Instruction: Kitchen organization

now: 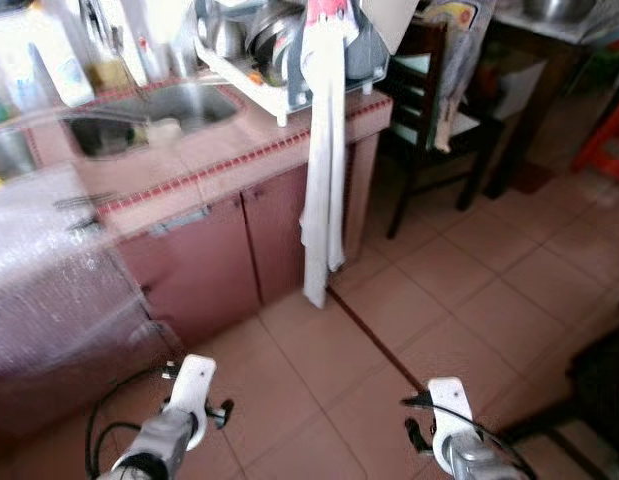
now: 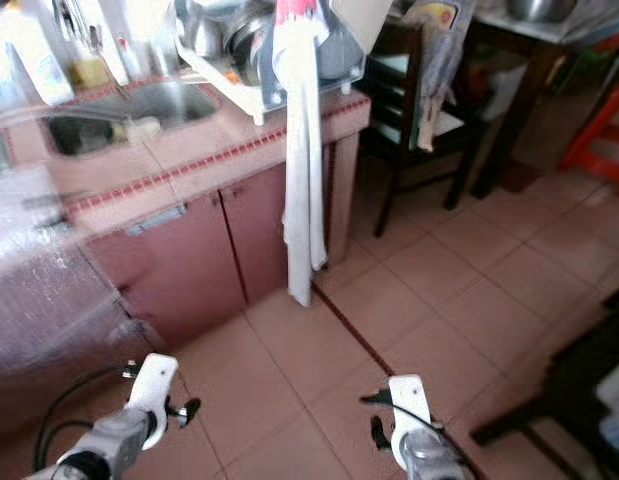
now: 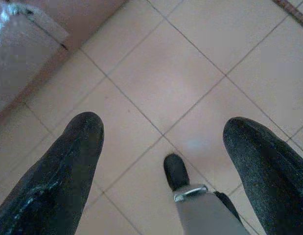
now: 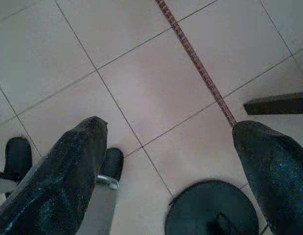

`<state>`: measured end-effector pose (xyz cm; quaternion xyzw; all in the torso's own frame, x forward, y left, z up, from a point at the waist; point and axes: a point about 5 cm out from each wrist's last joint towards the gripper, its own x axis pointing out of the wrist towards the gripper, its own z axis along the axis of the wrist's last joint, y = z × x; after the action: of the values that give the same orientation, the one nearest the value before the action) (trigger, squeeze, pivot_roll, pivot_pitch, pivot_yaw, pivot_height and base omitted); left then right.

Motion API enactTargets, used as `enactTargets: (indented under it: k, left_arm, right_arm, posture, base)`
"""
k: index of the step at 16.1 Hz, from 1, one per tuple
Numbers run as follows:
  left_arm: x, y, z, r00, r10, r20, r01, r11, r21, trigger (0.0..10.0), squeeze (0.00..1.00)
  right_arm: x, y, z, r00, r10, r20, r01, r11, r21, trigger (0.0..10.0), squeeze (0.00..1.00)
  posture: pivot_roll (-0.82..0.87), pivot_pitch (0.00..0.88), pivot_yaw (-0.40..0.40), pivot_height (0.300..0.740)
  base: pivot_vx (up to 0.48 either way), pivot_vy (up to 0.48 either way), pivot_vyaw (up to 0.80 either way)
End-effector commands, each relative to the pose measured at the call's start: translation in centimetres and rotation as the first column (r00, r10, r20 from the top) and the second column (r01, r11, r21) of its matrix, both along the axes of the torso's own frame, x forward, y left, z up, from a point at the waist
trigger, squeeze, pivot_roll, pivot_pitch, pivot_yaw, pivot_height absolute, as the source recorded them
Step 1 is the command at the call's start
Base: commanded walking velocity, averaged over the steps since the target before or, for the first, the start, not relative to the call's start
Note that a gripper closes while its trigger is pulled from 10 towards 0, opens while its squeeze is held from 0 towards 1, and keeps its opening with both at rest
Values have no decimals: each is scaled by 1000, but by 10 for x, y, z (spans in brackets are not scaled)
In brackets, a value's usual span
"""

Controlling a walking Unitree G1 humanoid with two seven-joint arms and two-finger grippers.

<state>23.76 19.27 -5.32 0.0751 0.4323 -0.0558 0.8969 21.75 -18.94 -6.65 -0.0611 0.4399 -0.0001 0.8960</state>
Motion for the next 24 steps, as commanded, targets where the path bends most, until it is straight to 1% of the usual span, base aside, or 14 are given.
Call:
enactTargets:
  k: [1, 7, 8, 10, 12, 15, 24]
  left_arm:
    - [0, 10, 2, 1000, 21, 2, -21, 1000, 22, 10000, 0]
    - [-1, 11, 1, 1000, 18, -2, -18, 999, 51, 10000, 0]
    - [-3, 13, 0, 1000, 8, -9, -8, 998, 68, 10000, 0]
    - [-5, 14, -2, 1000, -3, -23, 4, 998, 70, 10000, 0]
    - [-5, 13, -2, 1000, -3, -26, 4, 998, 69, 10000, 0]
    - [-5, 12, -2, 1000, -4, -27, 6, 998, 70, 10000, 0]
    - [-5, 12, -1, 1000, -8, -20, 9, 998, 66, 10000, 0]
  right_arm:
    - [1, 11, -1, 1000, 20, 3, -20, 1000, 25, 10000, 0]
    - [1, 10, 0, 1000, 18, 8, -18, 999, 30, 10000, 0]
    - [2, 10, 0, 1000, -9, 14, 8, 999, 47, 10000, 0]
    - [0, 10, -1, 997, -73, 6, 72, 993, 92, 10000, 0]
    - [0, 9, -1, 997, -83, -2, 83, 992, 93, 10000, 0]
    - [-1, 7, -2, 998, -59, -11, 59, 996, 69, 10000, 0]
    - [-5, 6, -4, 999, -45, -27, 47, 998, 53, 10000, 0]
  posture:
    - [-58, 39, 24, 740]
    - [-58, 28, 22, 740]
    - [-55, 22, 20, 740]
    - [-55, 18, 18, 740]
    - [-56, 18, 18, 740]
    - [-59, 19, 19, 740]
    - [-60, 31, 22, 740]
  base:
    - [0, 0, 0]
    - [0, 0, 0]
    - [0, 0, 0]
    - [0, 0, 0]
    - [0, 0, 0]
    - [0, 0, 0]
    - [0, 0, -763]
